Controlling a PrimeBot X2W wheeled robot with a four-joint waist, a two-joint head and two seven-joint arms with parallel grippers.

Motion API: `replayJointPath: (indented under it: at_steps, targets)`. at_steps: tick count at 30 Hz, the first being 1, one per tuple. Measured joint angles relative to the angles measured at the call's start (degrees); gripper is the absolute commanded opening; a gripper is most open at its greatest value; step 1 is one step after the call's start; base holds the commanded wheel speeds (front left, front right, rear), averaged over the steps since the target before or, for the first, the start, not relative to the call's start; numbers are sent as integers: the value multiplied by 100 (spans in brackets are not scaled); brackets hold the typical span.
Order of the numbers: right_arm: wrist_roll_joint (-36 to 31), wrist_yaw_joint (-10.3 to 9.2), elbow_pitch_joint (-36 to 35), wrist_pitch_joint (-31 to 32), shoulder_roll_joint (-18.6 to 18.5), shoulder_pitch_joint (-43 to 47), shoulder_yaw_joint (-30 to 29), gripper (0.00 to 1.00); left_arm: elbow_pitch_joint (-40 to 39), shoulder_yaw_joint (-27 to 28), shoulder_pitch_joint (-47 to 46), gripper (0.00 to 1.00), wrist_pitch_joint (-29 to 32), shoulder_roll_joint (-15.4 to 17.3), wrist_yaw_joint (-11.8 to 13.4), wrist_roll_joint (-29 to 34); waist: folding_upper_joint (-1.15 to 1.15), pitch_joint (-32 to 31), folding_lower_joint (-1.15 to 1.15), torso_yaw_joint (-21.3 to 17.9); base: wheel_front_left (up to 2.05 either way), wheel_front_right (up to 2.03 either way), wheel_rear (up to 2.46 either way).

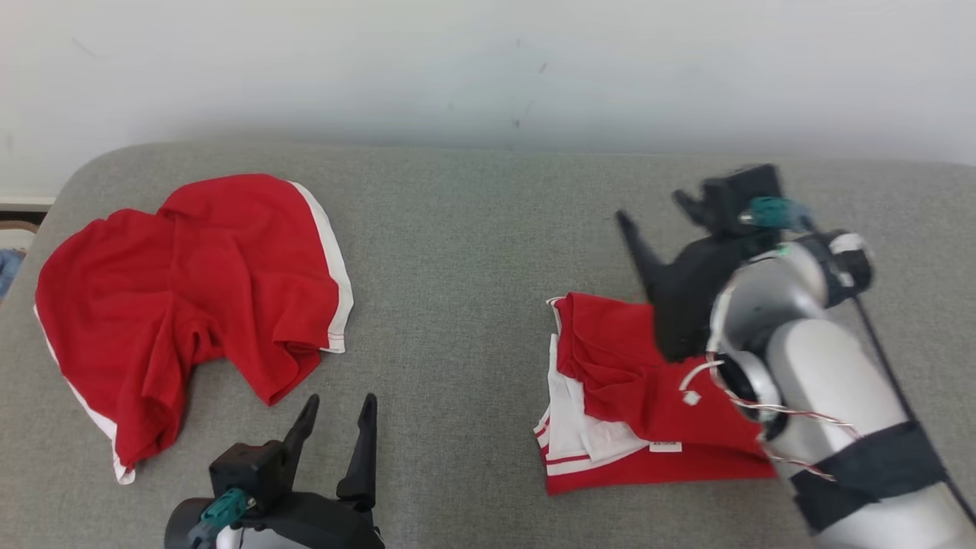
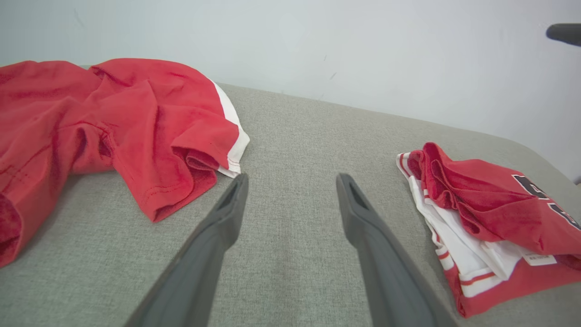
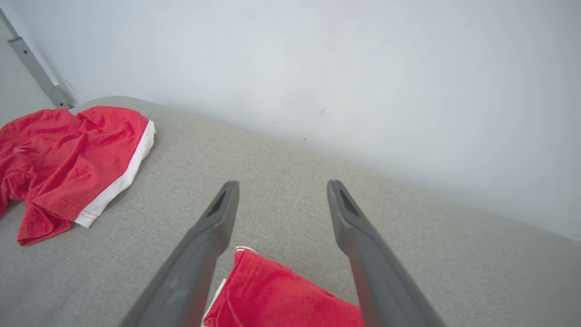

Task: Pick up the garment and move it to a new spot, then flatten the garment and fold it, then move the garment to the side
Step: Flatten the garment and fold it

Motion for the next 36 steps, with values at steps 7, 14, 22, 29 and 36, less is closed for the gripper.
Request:
replayJointPath:
  at_steps: [7, 14, 22, 29, 36]
  targets:
    - [-63, -127, -772, -1039, -447, 715, -566, 100, -99, 120, 107, 100, -171, 75, 47, 7, 0, -149, 0, -194, 0, 0, 0]
    - [-148, -236, -1123, -2047, -550, 1864, -981, 100, -344, 130, 128, 100, -402, 98, 49, 105, 0, -322, 0, -490, 0, 0, 0]
    - [-90, -323, -1157, -2751, -446, 2680, -1350, 100, -583, 160, 224, 100, -614, 209, 58, 213, 0, -497, 0, -735, 0, 0, 0]
    - [14, -334, -1190, -3285, -313, 2942, -1642, 100, -767, 426, 354, 100, -688, 93, 101, 127, 0, -577, 0, -853, 0, 0, 0]
    - [56, -334, -1145, -3532, -246, 3016, -1658, 100, -677, 539, 521, 100, -468, 69, 109, -1, 0, -534, 1, -839, 0, 0, 0]
